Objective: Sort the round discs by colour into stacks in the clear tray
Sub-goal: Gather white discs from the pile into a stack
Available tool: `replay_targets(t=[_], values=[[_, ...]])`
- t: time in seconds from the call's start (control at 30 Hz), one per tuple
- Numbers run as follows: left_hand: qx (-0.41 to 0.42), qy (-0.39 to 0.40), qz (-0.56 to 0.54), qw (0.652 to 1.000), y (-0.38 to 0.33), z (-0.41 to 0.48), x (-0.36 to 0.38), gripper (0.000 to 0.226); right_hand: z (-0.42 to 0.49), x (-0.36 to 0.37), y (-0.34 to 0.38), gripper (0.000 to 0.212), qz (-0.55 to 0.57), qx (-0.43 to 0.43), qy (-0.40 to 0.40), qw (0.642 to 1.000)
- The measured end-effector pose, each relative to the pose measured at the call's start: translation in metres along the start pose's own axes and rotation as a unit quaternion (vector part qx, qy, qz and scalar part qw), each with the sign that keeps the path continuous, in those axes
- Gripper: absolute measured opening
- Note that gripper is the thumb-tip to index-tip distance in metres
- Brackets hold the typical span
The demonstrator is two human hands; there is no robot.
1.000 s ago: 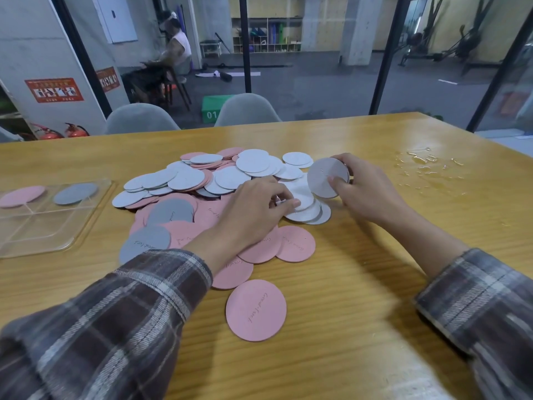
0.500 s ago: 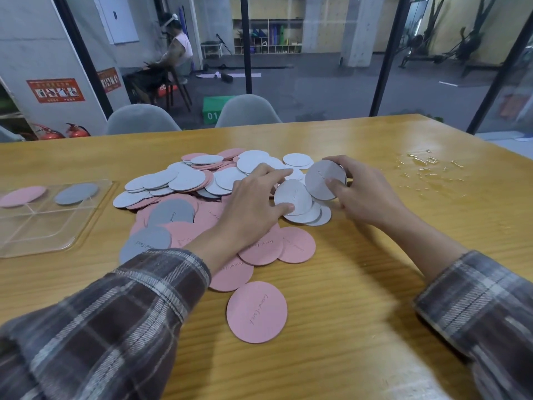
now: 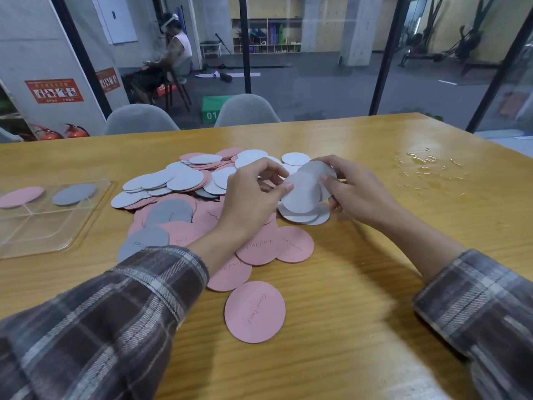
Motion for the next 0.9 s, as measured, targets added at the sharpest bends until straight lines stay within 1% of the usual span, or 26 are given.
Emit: replay_targets(t=[0.1, 0.2, 0.3, 0.4, 0.43, 0.5, 0.57, 0.63, 0.67, 0.9], values=[[-0.013, -0.009, 0.011, 1.000, 0.002, -0.001, 0.001, 0.018, 0.000, 0.006, 0.000, 0.033, 0.017, -0.010, 0.021, 1.000], [-0.020, -0.019, 0.036, 0.999, 0.001, -0.001, 0.000, 0.013, 0.001, 0.010, 0.001, 0.031, 0.038, -0.010, 0.033, 0.999], [-0.028, -0.014, 0.036, 0.999, -0.001, -0.003, 0.000, 0.012, -0.002, 0.014, 0.004, 0.023, 0.024, -0.029, 0.053, 0.998], [-0.033, -0.006, 0.030, 0.999, 0.001, -0.004, 0.002, 0.013, -0.004, 0.015, 0.006, 0.025, 0.013, -0.044, 0.059, 0.997], [-0.027, -0.009, 0.041, 0.999, 0.002, -0.004, 0.003, 0.014, -0.003, 0.014, 0.005, 0.026, 0.005, -0.048, 0.053, 0.997], [-0.004, -0.008, 0.101, 0.995, 0.003, -0.003, 0.005, 0.020, -0.001, 0.008, 0.003, 0.028, -0.033, -0.053, 0.031, 0.998], [0.015, 0.031, 0.171, 0.985, 0.004, -0.004, 0.012, 0.035, 0.002, 0.003, 0.000, 0.030, -0.060, -0.047, 0.014, 0.997], [0.022, 0.074, 0.200, 0.977, 0.005, -0.006, 0.017, 0.049, 0.004, -0.001, -0.004, 0.030, -0.064, -0.035, 0.008, 0.997], [0.027, 0.082, 0.204, 0.975, 0.004, -0.006, 0.018, 0.051, 0.004, -0.002, -0.006, 0.030, -0.066, -0.032, 0.004, 0.997], [0.041, 0.088, 0.207, 0.974, 0.003, -0.008, 0.017, 0.049, 0.005, -0.011, -0.007, 0.031, -0.080, -0.027, -0.047, 0.995]])
Point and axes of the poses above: each hand's wrist, its own z-axis towards the middle knuckle, its own x-axis out of the palm, y = z × x, the point moved 7 cm from there along z, towards the middle knuckle, and after that the axes turned 14 degrees about z, right-handed, at the moved point
